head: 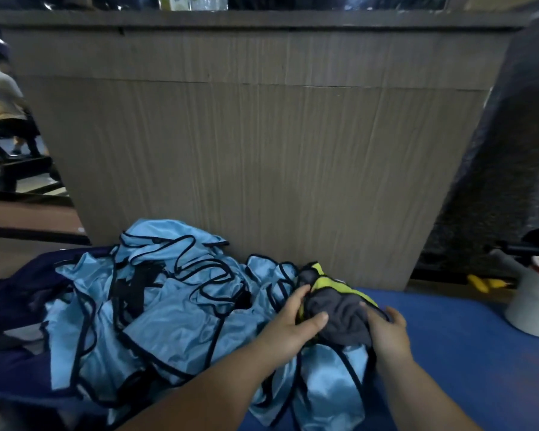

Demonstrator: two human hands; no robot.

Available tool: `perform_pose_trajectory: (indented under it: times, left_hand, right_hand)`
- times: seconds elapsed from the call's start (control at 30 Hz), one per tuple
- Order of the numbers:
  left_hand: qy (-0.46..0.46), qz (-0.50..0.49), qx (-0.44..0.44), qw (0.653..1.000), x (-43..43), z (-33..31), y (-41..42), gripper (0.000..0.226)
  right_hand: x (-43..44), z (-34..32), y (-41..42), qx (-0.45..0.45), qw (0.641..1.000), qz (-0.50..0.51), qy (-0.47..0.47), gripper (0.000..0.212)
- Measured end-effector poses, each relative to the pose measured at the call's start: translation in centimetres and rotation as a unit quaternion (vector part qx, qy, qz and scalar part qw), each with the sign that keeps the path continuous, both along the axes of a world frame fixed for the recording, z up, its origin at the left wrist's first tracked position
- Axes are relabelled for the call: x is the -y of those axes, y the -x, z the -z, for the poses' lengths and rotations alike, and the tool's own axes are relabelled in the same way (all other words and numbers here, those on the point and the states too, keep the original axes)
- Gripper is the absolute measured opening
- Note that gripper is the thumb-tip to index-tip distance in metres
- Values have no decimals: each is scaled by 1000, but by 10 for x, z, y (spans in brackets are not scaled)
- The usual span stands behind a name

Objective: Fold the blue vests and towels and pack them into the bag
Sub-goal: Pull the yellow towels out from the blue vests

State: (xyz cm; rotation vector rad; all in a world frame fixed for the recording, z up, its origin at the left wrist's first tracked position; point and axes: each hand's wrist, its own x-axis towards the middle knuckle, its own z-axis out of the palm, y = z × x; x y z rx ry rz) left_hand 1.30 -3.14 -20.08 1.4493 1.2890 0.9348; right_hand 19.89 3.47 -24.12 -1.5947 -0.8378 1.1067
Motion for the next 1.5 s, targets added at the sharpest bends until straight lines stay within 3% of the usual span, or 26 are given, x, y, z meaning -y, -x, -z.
perform_pose_trajectory:
  times: [0.1,0.2,0.3,0.37,0.4,0.47,0.53,0.63,0.77,0.83,0.93,1.03,1.13,1.2,1.3,1.37,1.43,1.5]
  left_hand:
    - [-37,-63,-144,987,-5,4,-5,59]
    - [-119,-205,-300,924,-8,4,0,44]
    - [-102,-266,-362,888,-15,14,6,48]
    - [-59,-281,-357,889,-21,26,5,60]
    - [-35,-280,-317,905,-23,30,2,66]
    - [8,-265,-145,953,-28,38,-7,79]
    - [43,-247,9,968,-30,42,-21,89]
    - [57,-226,62,971,-32,41,-45,93]
    - [96,-214,121,965,-41,35,-75,89]
    - [109,-205,146,962,-43,32,-92,91]
    - [107,-195,215,951,-50,35,-118,118]
    - [99,-163,270,944,-52,31,-147,100]
    - [107,-58,380,917,-58,26,-175,88]
    - [111,-18,393,913,-60,21,-193,77]
    - [128,43,354,925,-65,20,-215,93]
    - [153,70,282,944,-64,17,-224,98]
    - [133,55,116,983,-68,18,-225,82]
    - [36,9,-100,994,-77,20,-220,67]
  right_hand:
    - [3,0,-27,111,993,43,17,60]
    - [9,-5,-39,189,982,16,18,55]
    - [18,-9,-35,194,980,-51,2,48]
    - [21,-6,-30,180,979,-97,-7,44]
    - [23,-3,-28,186,975,-120,-5,47]
    - [26,1,-27,221,962,-162,-2,64]
    - [28,-1,-29,228,955,-190,-6,77]
    - [29,-3,-35,180,959,-220,-23,85]
    - [25,6,-46,97,966,-236,-49,126]
    - [23,8,-54,23,972,-229,-37,132]
    - [23,5,-70,-75,976,-200,-41,120]
    - [21,4,-91,-156,979,-127,-39,102]
    - [17,-3,-120,-179,983,-17,-34,71]
    - [13,-8,-144,-197,980,19,-23,72]
    - [17,-23,-181,-253,967,10,-27,64]
    - [21,-31,-202,-239,971,10,-21,66]
    - [27,-37,-218,-183,983,18,-19,70]
    - [34,-41,-228,-108,993,5,-38,80]
